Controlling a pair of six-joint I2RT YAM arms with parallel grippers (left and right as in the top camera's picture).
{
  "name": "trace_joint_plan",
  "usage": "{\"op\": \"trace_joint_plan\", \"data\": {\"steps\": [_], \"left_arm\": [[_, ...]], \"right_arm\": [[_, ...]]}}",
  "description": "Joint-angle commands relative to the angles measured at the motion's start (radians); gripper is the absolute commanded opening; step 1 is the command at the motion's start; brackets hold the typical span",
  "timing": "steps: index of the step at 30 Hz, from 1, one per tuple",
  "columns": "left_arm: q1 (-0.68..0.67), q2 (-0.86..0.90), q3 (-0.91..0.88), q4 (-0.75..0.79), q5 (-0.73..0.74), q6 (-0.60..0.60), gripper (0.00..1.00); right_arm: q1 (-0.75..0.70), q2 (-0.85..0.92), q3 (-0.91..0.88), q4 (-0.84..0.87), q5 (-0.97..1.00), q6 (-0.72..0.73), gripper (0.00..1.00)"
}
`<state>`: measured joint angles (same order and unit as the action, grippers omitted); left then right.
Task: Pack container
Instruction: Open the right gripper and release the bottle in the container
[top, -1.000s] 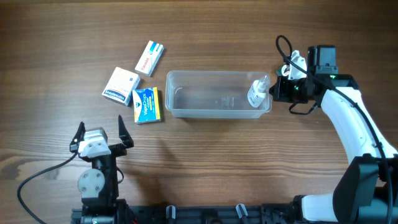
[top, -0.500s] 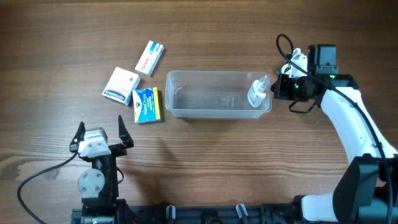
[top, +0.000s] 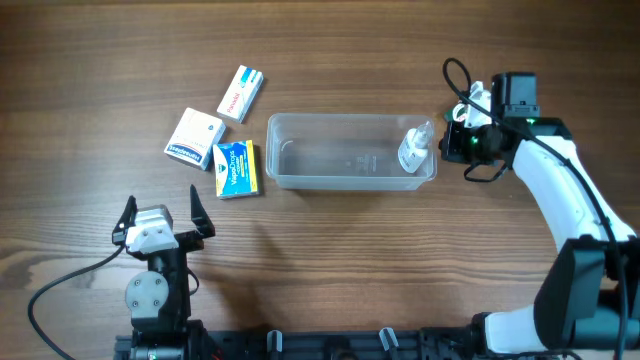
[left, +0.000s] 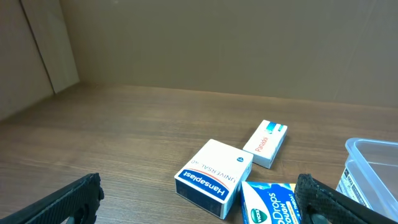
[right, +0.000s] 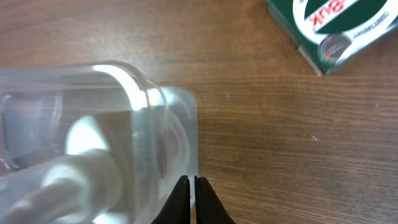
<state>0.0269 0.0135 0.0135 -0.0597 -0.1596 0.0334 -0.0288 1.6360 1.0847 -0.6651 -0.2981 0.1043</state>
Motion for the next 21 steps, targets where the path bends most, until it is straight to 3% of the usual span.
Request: {"op": "trace_joint_plan", "data": {"steps": [1, 21], "left_arm": [[-0.005, -0.011, -0.007, 0.003, -0.005, 0.015, 1.00], [-0.005, -0.011, -0.007, 0.003, -0.005, 0.015, 1.00]], "right_arm": [[0.006, 0.022, -0.014, -0.001, 0.003, 0.010, 0.04], [0.006, 0.022, -0.014, 0.000, -0.156, -0.054, 0.04]]}}
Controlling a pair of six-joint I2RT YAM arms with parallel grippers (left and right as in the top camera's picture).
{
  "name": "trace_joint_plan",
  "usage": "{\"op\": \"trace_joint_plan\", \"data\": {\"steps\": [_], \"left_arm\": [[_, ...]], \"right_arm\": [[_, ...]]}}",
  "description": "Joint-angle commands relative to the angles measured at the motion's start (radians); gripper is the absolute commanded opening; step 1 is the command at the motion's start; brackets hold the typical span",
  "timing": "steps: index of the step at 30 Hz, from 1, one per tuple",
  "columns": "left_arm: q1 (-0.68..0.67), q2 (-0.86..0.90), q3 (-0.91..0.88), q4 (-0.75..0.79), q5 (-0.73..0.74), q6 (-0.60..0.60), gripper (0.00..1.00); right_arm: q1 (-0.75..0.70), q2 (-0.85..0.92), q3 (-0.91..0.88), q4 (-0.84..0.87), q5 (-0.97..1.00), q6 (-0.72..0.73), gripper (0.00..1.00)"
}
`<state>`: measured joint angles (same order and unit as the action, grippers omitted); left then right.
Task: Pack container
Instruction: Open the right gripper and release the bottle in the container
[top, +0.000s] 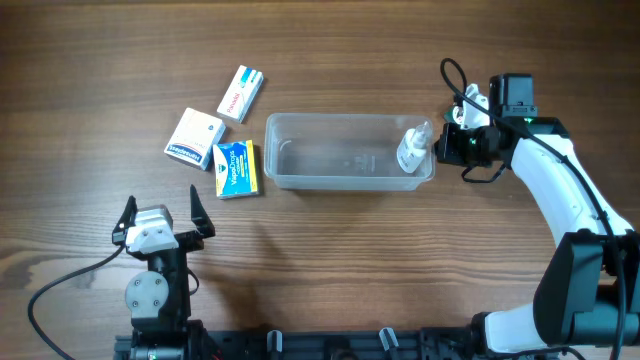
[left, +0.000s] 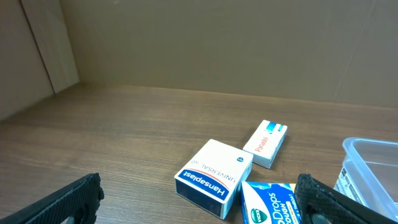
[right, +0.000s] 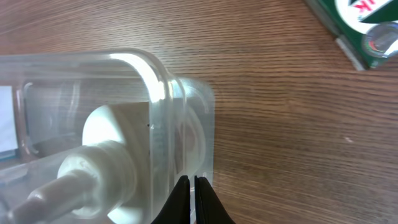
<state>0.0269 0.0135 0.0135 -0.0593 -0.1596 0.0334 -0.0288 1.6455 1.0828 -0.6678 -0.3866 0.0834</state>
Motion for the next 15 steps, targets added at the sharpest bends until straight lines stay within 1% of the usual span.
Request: {"op": "trace_joint_plan", "data": {"steps": [1, 15], "left_arm": [[-0.005, -0.011, -0.007, 0.003, -0.005, 0.015, 1.00], [-0.005, -0.011, -0.007, 0.003, -0.005, 0.015, 1.00]], "right_arm": [[0.006, 0.013, -0.012, 0.002, -0.067, -0.033, 0.04], [0.005, 0.013, -0.012, 0.006, -0.056, -0.057, 0.05]]}}
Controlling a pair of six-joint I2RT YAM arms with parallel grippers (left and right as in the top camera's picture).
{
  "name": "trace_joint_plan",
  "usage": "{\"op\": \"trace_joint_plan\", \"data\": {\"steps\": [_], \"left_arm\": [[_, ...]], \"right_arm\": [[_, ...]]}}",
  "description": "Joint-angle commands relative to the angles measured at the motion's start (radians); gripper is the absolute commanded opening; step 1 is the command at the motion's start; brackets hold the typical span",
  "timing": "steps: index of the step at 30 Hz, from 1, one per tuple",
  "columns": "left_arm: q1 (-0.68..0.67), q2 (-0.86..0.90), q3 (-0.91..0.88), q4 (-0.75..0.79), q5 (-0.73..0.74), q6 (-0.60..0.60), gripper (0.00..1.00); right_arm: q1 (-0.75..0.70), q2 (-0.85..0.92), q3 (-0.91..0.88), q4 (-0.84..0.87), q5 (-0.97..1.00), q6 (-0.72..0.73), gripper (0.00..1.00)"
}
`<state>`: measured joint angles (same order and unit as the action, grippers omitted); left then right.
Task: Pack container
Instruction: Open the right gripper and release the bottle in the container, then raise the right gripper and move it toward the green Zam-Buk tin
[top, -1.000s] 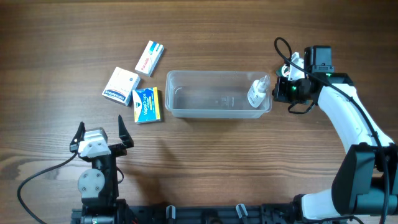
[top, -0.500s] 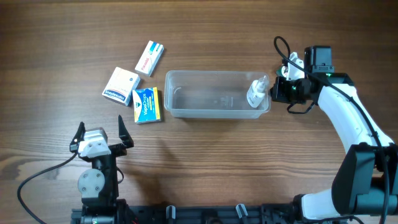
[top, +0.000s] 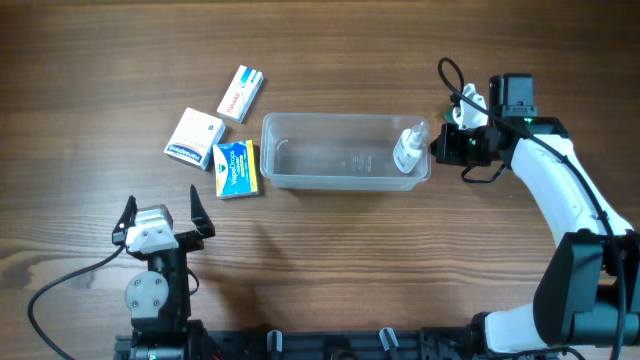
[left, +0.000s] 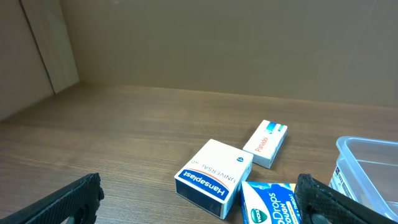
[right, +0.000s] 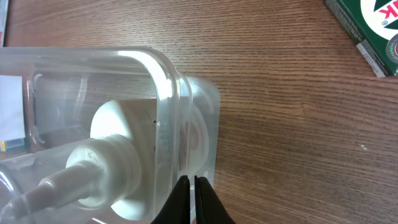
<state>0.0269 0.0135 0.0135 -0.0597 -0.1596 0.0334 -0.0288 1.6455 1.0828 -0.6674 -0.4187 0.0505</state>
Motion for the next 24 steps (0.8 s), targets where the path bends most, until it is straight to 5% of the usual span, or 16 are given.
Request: {"op": "trace_joint_plan", "data": {"steps": [1, 4, 8, 11, 16, 19, 24], "left_arm": [[-0.005, -0.011, -0.007, 0.003, -0.005, 0.015, 1.00], [-0.005, -0.011, -0.007, 0.003, -0.005, 0.015, 1.00], [-0.005, -0.011, -0.007, 0.003, -0.005, 0.015, 1.00], [-0.005, -0.011, -0.007, 0.003, -0.005, 0.015, 1.00], [-0.005, -0.011, -0.007, 0.003, -0.006, 0.015, 1.00], [-0.005, -0.011, -0.007, 0.003, -0.005, 0.015, 1.00], [-0.005, -0.011, -0.007, 0.003, -0.005, 0.015, 1.00]], "right_arm": [[0.005, 0.013, -0.012, 0.009, -0.012, -0.024, 0.09], [0.005, 0.013, -0.011, 0.025, 0.053, -0.021, 0.13], [-0.001, 0.013, -0.010, 0.043, 0.141, -0.021, 0.43], [-0.011, 0.012, -0.010, 0.056, 0.195, -0.021, 0.46], [-0.019, 0.013, -0.010, 0.101, 0.363, -0.021, 0.88], [-0.019, 0.013, -0.010, 0.145, 0.455, 0.044, 0.99], [-0.019, 0.014, -0.010, 0.172, 0.566, 0.373, 0.90]]}}
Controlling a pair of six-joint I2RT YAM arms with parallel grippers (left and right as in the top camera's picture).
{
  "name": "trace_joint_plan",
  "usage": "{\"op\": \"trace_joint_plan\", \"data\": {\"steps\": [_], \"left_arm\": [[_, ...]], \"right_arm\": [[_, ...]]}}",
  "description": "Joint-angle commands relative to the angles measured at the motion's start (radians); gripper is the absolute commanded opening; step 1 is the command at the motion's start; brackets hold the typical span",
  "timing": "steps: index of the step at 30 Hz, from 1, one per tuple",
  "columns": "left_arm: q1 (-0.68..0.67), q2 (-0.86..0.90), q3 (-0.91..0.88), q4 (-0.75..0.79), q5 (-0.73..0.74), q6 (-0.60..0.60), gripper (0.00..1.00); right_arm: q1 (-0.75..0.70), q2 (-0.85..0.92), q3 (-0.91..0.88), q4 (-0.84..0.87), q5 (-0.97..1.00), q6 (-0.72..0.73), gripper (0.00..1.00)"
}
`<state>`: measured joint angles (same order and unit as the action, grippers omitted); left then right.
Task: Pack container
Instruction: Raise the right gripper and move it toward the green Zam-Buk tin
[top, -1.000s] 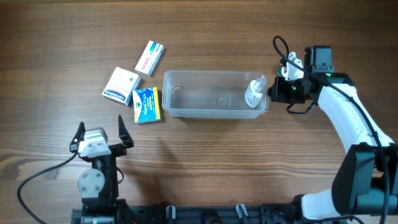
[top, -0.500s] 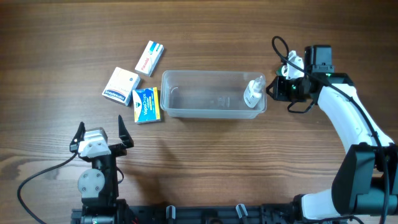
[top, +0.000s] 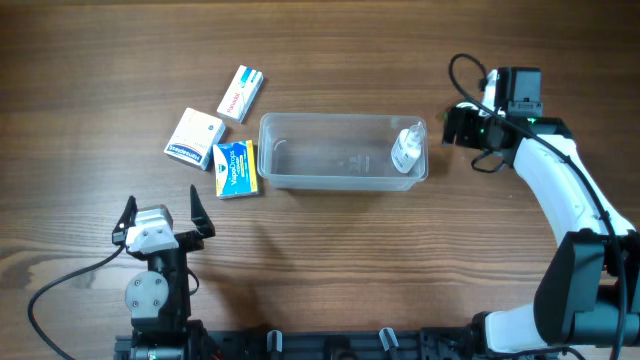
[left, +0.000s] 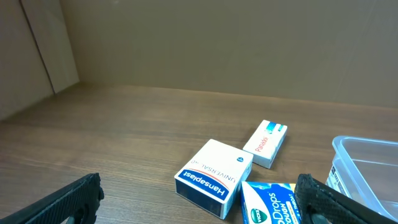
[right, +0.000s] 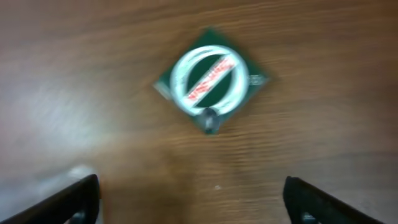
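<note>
The clear plastic container (top: 340, 150) lies at mid table with a white pump bottle (top: 405, 148) in its right end. My right gripper (top: 450, 128) stands open just right of the container, holding nothing. In its wrist view the right gripper (right: 193, 202) hangs over bare wood, with a green box (right: 210, 79) bearing a round red-and-white logo ahead of it. My left gripper (top: 162, 207) is open near the front left edge. The left gripper (left: 199, 205) faces the Hansaplast box (left: 214, 176), the Panadol box (left: 265, 143) and the blue Vicks drops box (left: 267, 202).
The three boxes lie in a group left of the container: the Panadol box (top: 241, 93), the Hansaplast box (top: 194, 138), and the Vicks box (top: 237, 169) close to the container's left wall. The container's corner (left: 367, 168) shows at the right of the left wrist view.
My right gripper was shut on the container's right rim; now it is open and drawn back from it, facing the green box. The container sits slightly further left. The left arm is unchanged.
My right gripper was shut on the container's right rim at each earlier moment, and the container with its bottle stood a little further left each time. Now the rim is let go and the gripper is clear. The left arm and the three boxes stayed put.
</note>
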<state>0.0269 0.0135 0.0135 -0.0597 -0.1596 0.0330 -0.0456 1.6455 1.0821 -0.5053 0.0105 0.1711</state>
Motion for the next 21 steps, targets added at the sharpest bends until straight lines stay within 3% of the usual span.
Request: {"op": "trace_joint_plan", "data": {"steps": [1, 4, 10, 14, 16, 18, 20, 21], "left_arm": [[-0.005, -0.011, -0.007, 0.003, -0.006, 0.016, 1.00], [-0.005, -0.011, -0.007, 0.003, -0.005, 0.016, 1.00], [-0.005, -0.011, -0.007, 0.003, -0.005, 0.016, 1.00], [-0.005, -0.011, -0.007, 0.003, -0.005, 0.016, 1.00], [-0.005, -0.011, -0.007, 0.003, -0.005, 0.016, 1.00], [-0.005, -0.011, -0.007, 0.003, -0.005, 0.016, 1.00], [-0.005, -0.011, -0.007, 0.003, -0.006, 0.016, 1.00], [-0.005, -0.011, -0.007, 0.003, -0.006, 0.016, 1.00]], "right_arm": [[-0.003, 0.016, -0.009, 0.015, 0.145, 0.333, 0.89], [-0.002, 0.022, -0.009, 0.054, 0.128, 0.432, 0.88], [-0.002, 0.057, -0.009, 0.233, -0.040, 0.348, 0.88], [-0.002, 0.078, -0.009, 0.314, -0.069, 0.352, 0.79], [-0.002, 0.089, -0.009, 0.367, -0.101, 0.352, 0.69], [-0.002, 0.111, -0.009, 0.449, -0.158, 0.354, 0.30], [-0.002, 0.128, -0.009, 0.495, -0.178, 0.379, 0.04], [-0.001, 0.135, -0.009, 0.513, -0.181, 0.394, 0.04]]}}
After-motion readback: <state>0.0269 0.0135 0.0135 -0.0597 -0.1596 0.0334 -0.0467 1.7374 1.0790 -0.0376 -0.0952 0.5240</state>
